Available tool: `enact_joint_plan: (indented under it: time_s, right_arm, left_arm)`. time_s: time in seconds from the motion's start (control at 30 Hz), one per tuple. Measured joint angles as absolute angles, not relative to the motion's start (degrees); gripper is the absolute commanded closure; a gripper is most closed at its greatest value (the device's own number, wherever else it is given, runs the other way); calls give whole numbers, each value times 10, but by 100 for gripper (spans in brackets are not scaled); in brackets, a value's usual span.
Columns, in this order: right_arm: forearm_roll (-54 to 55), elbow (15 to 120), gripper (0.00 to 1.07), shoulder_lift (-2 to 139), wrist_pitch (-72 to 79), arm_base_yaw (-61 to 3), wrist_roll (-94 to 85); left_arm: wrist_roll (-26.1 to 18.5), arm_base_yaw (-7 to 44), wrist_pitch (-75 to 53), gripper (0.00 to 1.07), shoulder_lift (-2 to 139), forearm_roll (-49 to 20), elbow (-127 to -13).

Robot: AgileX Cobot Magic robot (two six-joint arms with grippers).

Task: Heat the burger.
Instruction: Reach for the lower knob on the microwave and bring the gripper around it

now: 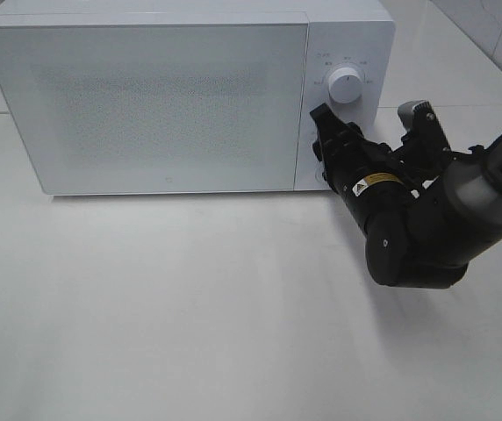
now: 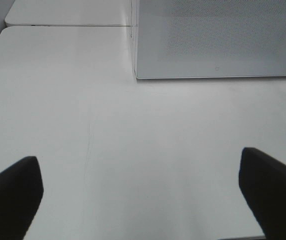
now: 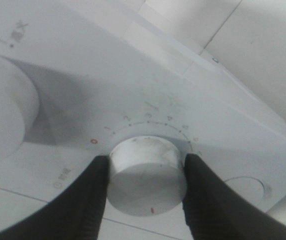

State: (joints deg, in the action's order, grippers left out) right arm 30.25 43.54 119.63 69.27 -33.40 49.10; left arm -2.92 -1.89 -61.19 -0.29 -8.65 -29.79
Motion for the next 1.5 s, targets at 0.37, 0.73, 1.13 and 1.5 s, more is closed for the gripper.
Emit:
enact_joint_plan:
  time_s: [0.37,0.73,1.13,1.5]
  right_arm:
    - [290,434,107,1196,696,-334,789]
    - [288,434,107,1196,700,-334,912]
    - [290,434,104,1196,700,-334,912]
    - [317,437,92,1196,700,-340,911]
  left_arm:
    - [-29,-19,-612,7,-3,-87,-298]
    - [-29,-19,-612,7,-3,-86,-298]
    - [-29,-19,-612,7,-3,-86,-298]
    - [-29,-19,-612,7,-3,-85,-298]
